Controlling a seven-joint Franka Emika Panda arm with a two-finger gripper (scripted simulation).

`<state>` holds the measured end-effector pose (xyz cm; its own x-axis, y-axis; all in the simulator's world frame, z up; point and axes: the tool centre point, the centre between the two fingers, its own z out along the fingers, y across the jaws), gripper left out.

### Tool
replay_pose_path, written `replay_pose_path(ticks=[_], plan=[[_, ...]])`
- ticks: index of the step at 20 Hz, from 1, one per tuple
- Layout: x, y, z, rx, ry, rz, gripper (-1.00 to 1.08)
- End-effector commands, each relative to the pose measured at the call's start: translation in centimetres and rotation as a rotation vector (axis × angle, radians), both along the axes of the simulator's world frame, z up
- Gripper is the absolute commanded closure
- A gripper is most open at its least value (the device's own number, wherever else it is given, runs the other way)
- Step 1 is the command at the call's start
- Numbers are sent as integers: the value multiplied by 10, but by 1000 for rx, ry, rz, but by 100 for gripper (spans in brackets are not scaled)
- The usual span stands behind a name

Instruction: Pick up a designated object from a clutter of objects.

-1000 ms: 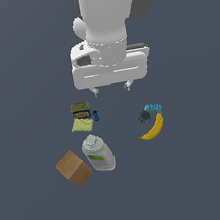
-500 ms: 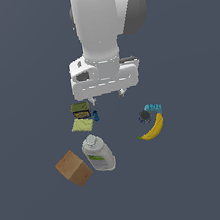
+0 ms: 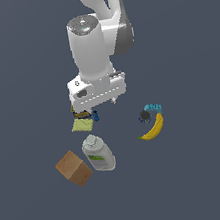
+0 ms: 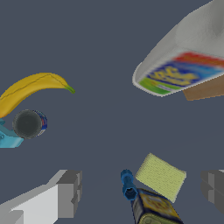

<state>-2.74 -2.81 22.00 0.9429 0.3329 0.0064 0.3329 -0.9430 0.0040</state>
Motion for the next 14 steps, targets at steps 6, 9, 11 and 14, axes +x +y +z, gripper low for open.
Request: replay_pose_path(ticks=[6, 9, 11, 14], plan=[[-27, -20, -47, 3, 2, 140, -92], [-39, -28, -65, 3, 3, 195, -92], [-48, -33, -76, 3, 3, 231, -92], [-62, -39, -91, 3, 4, 283, -92]])
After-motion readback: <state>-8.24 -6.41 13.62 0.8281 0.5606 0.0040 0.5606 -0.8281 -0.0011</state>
